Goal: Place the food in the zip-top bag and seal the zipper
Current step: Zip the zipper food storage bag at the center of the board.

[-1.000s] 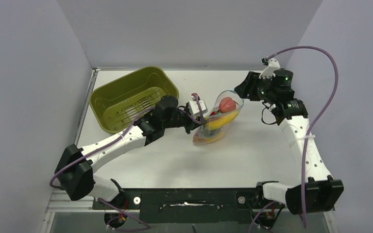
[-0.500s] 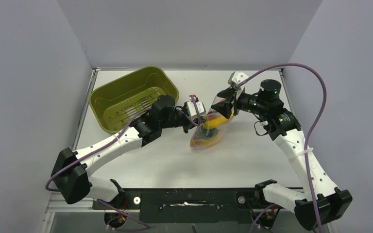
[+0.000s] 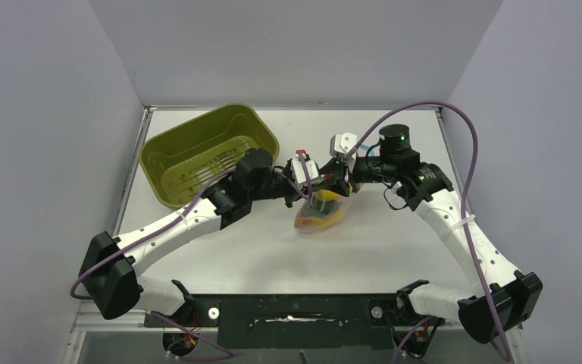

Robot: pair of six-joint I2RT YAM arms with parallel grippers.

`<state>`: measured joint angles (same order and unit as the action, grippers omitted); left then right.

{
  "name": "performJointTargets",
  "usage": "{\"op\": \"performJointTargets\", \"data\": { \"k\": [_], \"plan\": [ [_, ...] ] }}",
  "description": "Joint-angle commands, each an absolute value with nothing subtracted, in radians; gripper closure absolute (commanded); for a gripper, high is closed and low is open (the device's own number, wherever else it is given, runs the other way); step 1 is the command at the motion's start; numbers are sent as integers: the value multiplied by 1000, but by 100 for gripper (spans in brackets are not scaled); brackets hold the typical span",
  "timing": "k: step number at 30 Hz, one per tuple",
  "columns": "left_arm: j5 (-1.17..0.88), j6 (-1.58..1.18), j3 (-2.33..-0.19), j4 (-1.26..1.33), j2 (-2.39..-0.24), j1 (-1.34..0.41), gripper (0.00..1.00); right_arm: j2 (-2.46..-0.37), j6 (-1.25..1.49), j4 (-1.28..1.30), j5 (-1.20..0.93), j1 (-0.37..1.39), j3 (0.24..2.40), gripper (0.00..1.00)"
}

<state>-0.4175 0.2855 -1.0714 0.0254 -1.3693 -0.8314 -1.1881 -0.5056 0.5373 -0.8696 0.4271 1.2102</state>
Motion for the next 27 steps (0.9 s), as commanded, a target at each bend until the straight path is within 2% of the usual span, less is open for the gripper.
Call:
{"op": "performJointTargets", "data": {
  "k": [1,10,11,14,17,22,27],
  "plan": [
    [-423,320,-1117,93,-1321,-828,100,-1206,-608,578,-902,447,1262,66],
    [-422,326,-1117,84,-1313,-830,100,-1233,-690,646,-864,471,1278,68],
    [-422,325,-1115,84,-1313,-830,100,-1236,-700,652,-861,475,1281,69],
    [-420,328,-1114,83,-1311,-830,100,-1237,-721,654,-846,476,1282,84],
    [-416,328,-1108,84,-1302,-830,100,-1226,-739,649,-818,477,1267,94],
    [-413,327,-1090,86,-1284,-829,100,-1232,-794,706,-790,473,1276,99],
    [-416,322,-1072,90,-1263,-827,100,-1232,-823,726,-760,459,1283,100]
  ]
}}
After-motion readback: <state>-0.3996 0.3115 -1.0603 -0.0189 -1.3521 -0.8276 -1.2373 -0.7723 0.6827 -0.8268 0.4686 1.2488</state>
